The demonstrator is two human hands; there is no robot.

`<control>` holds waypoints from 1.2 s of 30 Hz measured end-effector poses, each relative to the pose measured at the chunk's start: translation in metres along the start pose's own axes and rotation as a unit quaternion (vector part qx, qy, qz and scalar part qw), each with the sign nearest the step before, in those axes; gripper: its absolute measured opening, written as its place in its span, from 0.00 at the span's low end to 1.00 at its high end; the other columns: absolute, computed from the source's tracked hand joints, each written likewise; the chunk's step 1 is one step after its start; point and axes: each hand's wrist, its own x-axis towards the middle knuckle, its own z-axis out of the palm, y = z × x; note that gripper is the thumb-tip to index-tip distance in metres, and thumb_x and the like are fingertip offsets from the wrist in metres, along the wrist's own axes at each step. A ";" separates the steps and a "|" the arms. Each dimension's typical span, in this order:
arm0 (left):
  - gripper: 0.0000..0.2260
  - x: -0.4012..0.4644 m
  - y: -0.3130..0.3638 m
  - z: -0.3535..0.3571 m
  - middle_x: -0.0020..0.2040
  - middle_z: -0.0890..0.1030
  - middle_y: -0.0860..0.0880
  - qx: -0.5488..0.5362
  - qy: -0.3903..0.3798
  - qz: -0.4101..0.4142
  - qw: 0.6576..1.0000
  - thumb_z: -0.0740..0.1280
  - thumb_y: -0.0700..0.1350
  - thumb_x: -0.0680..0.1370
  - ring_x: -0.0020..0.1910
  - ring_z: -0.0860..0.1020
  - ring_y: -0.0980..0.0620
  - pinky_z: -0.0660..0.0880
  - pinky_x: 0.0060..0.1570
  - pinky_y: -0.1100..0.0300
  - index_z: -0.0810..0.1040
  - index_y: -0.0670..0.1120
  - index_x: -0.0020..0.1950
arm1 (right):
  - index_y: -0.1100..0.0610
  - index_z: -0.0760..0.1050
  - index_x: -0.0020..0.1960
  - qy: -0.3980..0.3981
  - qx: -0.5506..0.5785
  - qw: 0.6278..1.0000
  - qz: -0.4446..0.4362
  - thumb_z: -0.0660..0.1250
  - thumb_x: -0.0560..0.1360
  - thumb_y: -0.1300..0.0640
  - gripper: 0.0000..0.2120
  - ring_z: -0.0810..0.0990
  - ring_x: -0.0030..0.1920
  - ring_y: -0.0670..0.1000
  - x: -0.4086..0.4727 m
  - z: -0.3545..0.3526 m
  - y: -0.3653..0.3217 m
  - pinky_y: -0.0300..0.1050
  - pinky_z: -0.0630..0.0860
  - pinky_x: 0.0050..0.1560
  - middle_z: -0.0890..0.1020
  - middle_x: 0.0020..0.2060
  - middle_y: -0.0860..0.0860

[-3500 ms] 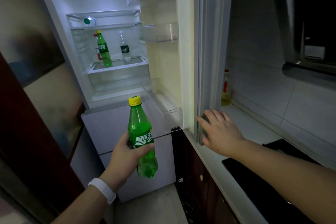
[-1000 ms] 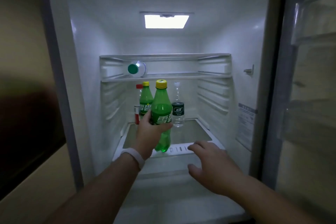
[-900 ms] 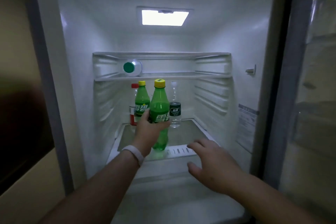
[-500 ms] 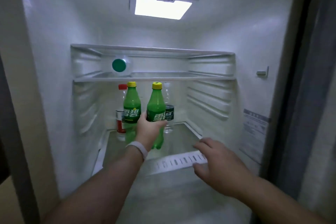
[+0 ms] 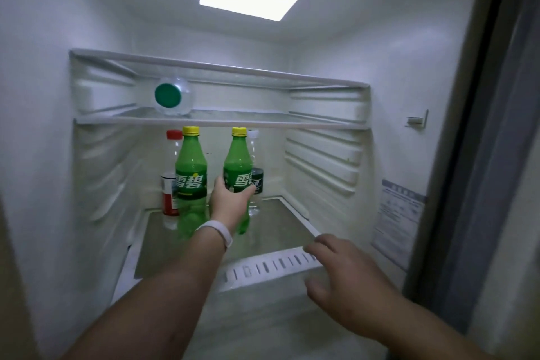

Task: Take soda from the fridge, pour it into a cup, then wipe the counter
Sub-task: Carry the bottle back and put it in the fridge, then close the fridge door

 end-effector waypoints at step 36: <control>0.21 -0.308 0.056 -0.138 0.62 0.74 0.57 0.303 -0.072 0.106 0.944 0.71 0.50 0.75 0.62 0.72 0.59 0.66 0.51 0.70 0.72 0.55 0.68 | 0.49 0.65 0.71 -0.025 0.065 0.991 -0.114 0.59 0.76 0.42 0.25 0.70 0.62 0.51 -0.109 -0.027 -0.052 0.51 0.71 0.61 0.71 0.64 0.47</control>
